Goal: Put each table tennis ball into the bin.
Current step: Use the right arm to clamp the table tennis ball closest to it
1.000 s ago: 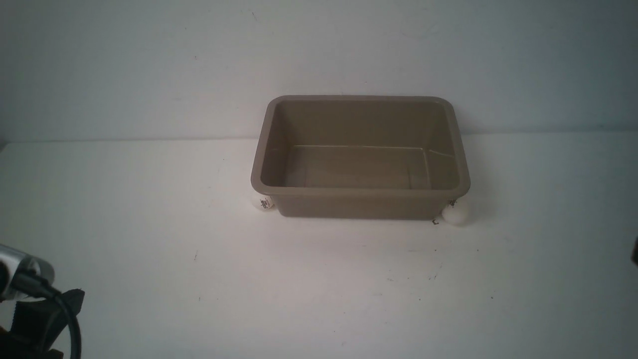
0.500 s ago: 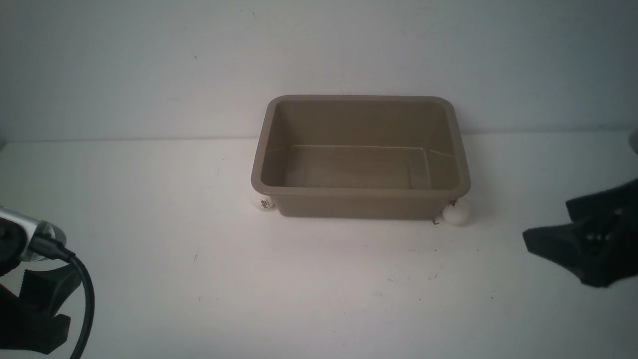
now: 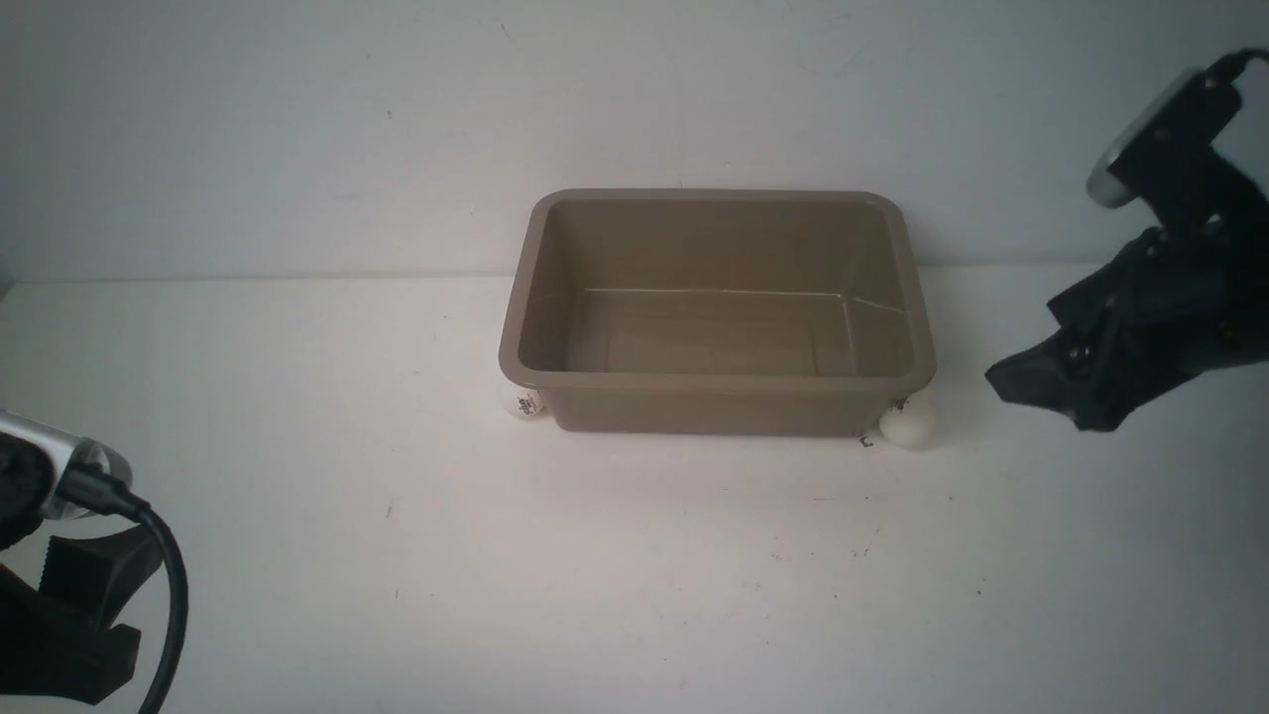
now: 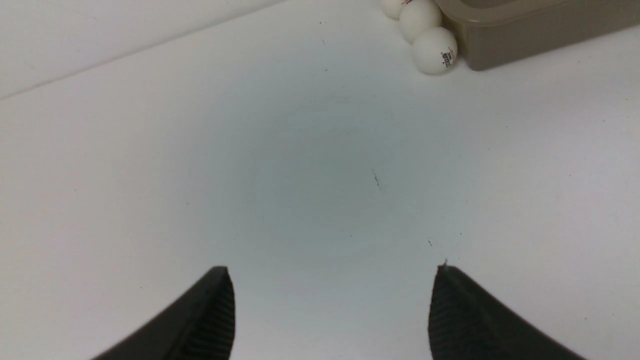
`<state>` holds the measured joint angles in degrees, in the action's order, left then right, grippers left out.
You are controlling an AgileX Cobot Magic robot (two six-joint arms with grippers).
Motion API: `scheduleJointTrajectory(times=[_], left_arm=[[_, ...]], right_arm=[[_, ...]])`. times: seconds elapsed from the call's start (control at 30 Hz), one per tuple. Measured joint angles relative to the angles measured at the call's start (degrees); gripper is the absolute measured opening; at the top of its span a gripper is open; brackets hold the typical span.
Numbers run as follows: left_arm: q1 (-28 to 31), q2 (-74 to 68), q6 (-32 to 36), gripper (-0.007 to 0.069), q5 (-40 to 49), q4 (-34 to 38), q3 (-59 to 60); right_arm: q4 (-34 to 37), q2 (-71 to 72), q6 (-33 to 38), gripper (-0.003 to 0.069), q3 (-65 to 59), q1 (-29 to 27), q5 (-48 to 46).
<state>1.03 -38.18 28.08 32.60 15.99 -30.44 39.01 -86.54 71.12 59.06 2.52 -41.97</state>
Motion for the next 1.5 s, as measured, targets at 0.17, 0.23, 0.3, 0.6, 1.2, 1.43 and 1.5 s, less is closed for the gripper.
scheduleJointTrajectory(times=[0.17, 0.23, 0.3, 0.6, 1.2, 1.43, 1.5], left_arm=[[0.00, 0.00, 0.00, 0.0468, 0.00, 0.00, 0.00], [0.00, 0.00, 0.00, 0.0468, 0.00, 0.00, 0.00], [0.00, 0.00, 0.00, 0.0468, 0.00, 0.00, 0.00], [0.00, 0.00, 0.00, 0.0468, 0.00, 0.00, 0.00], [0.00, 0.00, -0.16, 0.0468, 0.00, 0.00, 0.00], [0.00, 0.00, -0.18, 0.0468, 0.00, 0.00, 0.00], [0.00, 0.00, -0.18, 0.0468, 0.00, 0.00, 0.00]], right_arm=[[1.77, -5.49, 5.72, 0.0534, 0.00, 0.00, 3.50], [2.73, -7.98, 10.23, 0.0534, 0.00, 0.00, 5.72], [3.46, -9.51, 13.97, 0.0534, 0.03, 0.00, 7.46], [17.08, -15.69, 27.99, 0.0534, 0.14, 0.00, 10.49], [31.31, -22.31, 36.49, 0.0534, 0.57, 0.00, 12.40], [34.82, -22.40, 37.82, 0.0534, 0.63, 0.00, 12.35], [36.05, -22.40, 38.00, 0.0534, 0.63, 0.00, 12.35]])
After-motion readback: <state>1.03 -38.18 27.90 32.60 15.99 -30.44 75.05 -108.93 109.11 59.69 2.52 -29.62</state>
